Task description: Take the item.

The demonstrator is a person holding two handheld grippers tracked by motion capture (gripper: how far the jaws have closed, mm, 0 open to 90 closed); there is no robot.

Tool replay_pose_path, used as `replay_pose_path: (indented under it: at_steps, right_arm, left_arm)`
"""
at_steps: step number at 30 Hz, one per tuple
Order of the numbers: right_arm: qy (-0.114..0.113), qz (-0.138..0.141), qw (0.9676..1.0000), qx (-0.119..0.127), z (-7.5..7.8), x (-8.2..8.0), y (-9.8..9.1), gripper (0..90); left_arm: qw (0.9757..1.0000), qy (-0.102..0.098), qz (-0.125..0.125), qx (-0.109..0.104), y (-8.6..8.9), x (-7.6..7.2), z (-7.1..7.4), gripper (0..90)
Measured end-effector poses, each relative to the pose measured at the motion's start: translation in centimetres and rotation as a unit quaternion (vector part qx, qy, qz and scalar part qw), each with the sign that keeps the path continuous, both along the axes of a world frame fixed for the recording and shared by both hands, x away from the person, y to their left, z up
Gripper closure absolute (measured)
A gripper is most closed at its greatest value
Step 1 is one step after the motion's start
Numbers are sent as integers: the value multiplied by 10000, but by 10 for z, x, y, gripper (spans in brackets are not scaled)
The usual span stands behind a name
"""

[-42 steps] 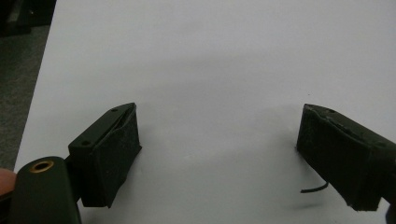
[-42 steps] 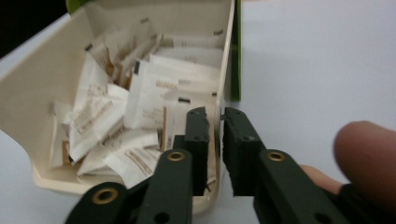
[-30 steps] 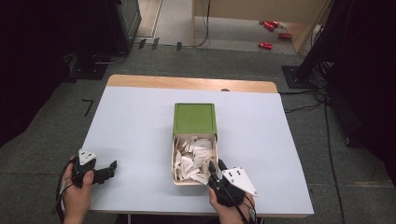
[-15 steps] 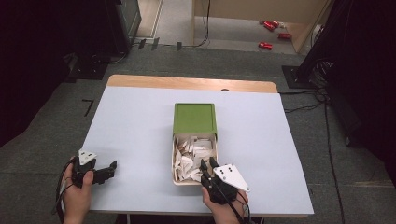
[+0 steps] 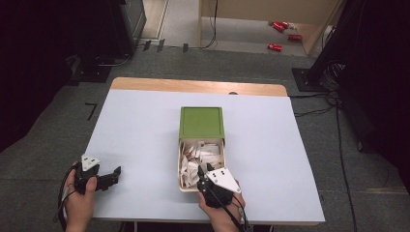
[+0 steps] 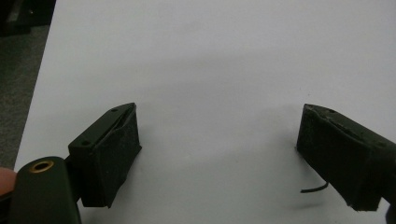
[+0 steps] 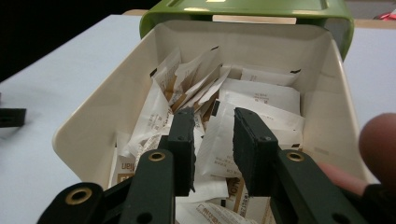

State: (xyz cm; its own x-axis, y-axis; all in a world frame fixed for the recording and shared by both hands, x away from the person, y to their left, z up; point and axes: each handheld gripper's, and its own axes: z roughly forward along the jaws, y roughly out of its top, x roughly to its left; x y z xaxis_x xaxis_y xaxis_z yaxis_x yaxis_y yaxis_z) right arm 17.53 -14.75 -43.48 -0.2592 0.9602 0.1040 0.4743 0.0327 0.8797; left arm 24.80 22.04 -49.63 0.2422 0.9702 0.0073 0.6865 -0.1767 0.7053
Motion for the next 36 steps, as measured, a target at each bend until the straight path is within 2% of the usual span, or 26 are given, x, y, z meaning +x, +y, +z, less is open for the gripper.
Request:
replay_pose_path:
  at_steps: [7,10,13,14,15,17,24,25,26,28,31,36]
  right_arm:
    - [12,-273,9993,-241,-7,2,12,686]
    - [31,-323,9991,-263,-10,4,15,688]
    - [28,-480,9976,-489,-15,6,21,691]
    - [28,-480,9976,-489,-15,6,21,691]
    - [13,-587,9960,-676,-17,6,23,693]
    - [14,-680,9949,-748,-17,6,24,716]
    - [-13,-716,9955,-614,-14,0,17,837]
    - [3,-742,9956,-578,-14,-1,15,881]
    - [3,-742,9956,-578,-14,-1,15,881]
    - [132,-621,9974,-345,-13,-2,10,900]
    - [121,-553,9979,-302,-13,-3,7,900]
    - [-170,-435,9987,-209,-6,-10,1,900]
  left_arm:
    - [10000,-5,1,-3,0,0,0,136]
    - [10000,-2,-3,-3,0,0,0,136]
    - [10000,-1,-5,-6,0,0,0,137]
    - [10000,-1,-5,-6,0,0,0,137]
    - [10000,-2,-5,-8,0,0,0,137]
    - [10000,-3,-4,-13,0,0,0,137]
    - [10000,-2,-6,-12,0,0,0,136]
    - [10000,-1,-6,-9,0,0,0,136]
    - [10000,-1,-6,-9,0,0,0,136]
    - [10000,-1,-6,-8,0,0,0,136]
    - [10000,-1,-6,-9,0,0,0,136]
    - [10000,-1,-5,-8,0,0,0,136]
